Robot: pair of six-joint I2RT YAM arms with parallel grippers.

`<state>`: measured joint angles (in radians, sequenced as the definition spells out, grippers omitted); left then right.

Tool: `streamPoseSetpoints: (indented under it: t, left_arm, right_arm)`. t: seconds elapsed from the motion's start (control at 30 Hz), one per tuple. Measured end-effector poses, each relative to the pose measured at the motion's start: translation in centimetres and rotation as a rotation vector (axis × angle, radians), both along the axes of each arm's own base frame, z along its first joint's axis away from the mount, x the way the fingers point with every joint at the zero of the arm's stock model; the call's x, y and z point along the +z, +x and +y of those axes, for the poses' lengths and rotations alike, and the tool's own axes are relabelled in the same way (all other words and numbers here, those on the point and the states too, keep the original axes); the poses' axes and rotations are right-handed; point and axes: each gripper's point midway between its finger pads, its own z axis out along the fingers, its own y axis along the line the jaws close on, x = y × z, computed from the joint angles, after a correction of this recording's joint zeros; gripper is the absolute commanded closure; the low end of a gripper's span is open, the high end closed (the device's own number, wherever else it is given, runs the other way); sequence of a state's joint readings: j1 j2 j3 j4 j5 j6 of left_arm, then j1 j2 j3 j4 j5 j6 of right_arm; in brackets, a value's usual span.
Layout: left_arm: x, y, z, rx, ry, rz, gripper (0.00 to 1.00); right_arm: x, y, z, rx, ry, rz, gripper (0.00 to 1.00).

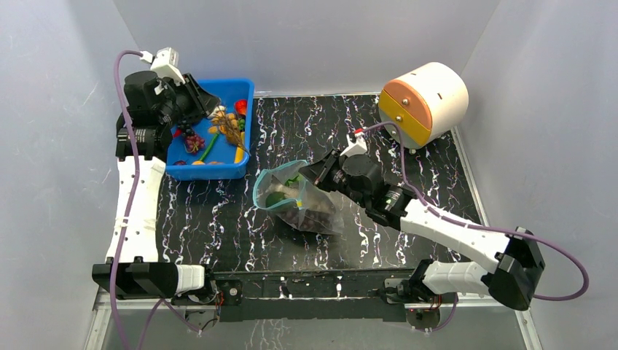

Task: Place the food in the zip-top bag and seal the zipper
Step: Place the fake fruit in the zipper food storage bag.

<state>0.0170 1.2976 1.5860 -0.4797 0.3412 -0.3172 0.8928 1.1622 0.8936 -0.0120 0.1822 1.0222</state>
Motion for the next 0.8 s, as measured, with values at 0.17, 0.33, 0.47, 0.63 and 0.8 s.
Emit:
streamPoseSetpoints:
  t: [0.17,0.33,0.47,0.63,0.8]
  left_arm:
    - [-0.8,-0.7,-2.4,-0.096,-0.077,0.028,0.93]
    - [-2.0,-1.7,-4.7,-0.181,-0.135,0.068,0.93]
    - [-2.9,-2.7,-6.0,-0.231,-0.173,0.088,0.93]
    - [-4.6,-3.7,-6.9,-0.264,-0.19,0.117,0.93]
    - [-6.9,-4.6,-7.3,-0.278,-0.185,0.135,0.94]
  right_arm:
    - [-0.4,1.2,1.1,-0.025,0.023,0.026,1.0]
    - [-0.7,2.1,2.4,-0.036,0.051,0.053,1.0]
    - [-0.6,2.9,3.3,-0.045,0.076,0.066,1.0]
    - [-0.7,3.5,3.8,-0.063,0.097,0.078,1.0]
    - [-0.9,4.1,4.4,-0.078,0.113,0.091,1.0]
